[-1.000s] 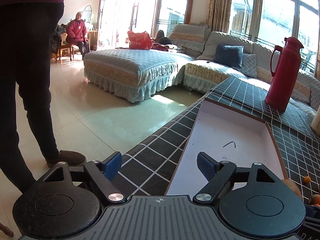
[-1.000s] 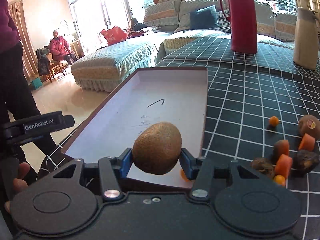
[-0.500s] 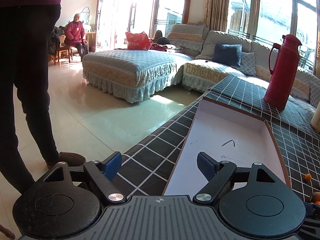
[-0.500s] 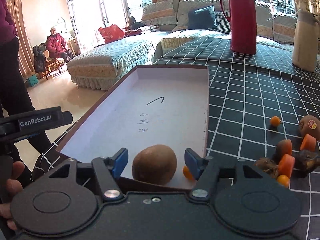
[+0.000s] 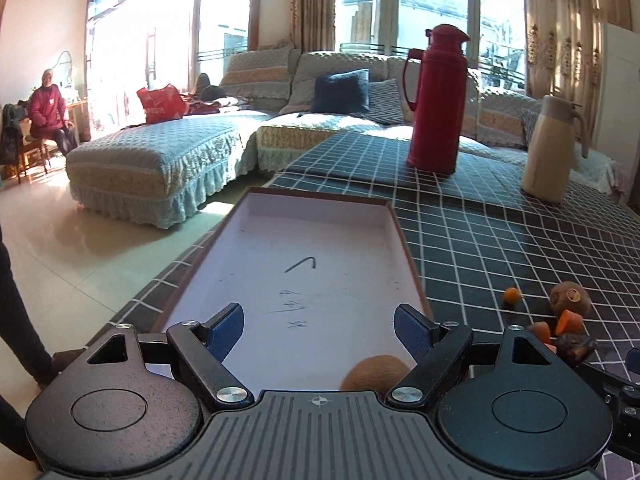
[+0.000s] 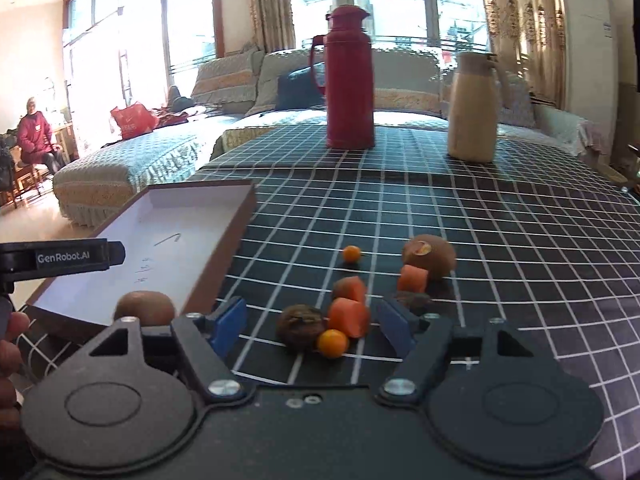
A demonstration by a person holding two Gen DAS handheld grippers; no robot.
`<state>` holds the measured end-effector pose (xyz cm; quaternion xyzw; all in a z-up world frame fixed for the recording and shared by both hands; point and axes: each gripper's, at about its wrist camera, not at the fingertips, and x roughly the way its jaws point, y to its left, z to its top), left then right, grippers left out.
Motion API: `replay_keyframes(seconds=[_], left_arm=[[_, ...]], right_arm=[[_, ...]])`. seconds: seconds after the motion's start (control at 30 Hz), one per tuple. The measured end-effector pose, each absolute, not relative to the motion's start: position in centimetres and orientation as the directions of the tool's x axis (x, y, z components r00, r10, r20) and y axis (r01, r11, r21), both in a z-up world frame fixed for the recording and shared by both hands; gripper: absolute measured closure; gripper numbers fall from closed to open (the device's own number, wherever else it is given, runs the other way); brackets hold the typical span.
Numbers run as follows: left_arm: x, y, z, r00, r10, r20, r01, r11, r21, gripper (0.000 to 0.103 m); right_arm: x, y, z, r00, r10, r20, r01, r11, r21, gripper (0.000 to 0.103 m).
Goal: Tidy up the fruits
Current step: 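Grasp the brown round fruit with the left gripper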
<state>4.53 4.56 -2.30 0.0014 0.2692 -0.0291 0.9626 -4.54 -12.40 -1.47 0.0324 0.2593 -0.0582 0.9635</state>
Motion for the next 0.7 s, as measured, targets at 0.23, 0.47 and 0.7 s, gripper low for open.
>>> replay_keyframes(seconds=[0.23,0.47,0.7], left_arm=[[3.5,-3.4,-3.2,0.826,-0.173,-0.537,0.252,0.965,0.077,0.021],[4.2,-5.6,-4.7,0.805,-0.144,-0.576,0.241,0.966,0.095,0.021],[3.5,-5.3,-4.9,0.824,-0.128,-0.552,0.219,0.97,0.102,0.021]], right_arm=[[-6.3,-18.3,-3.3,0.834,-0.181,-0.521,0.279,0.953,0.116,0.026],[-7.6,-19.1,-3.4,0.845,-0.179,-0.503,0.283,0.949,0.137,0.026],[-8.0,-19.6,-3.5,0.851,-0.165,-0.498,0.275,0.948,0.157,0.026]])
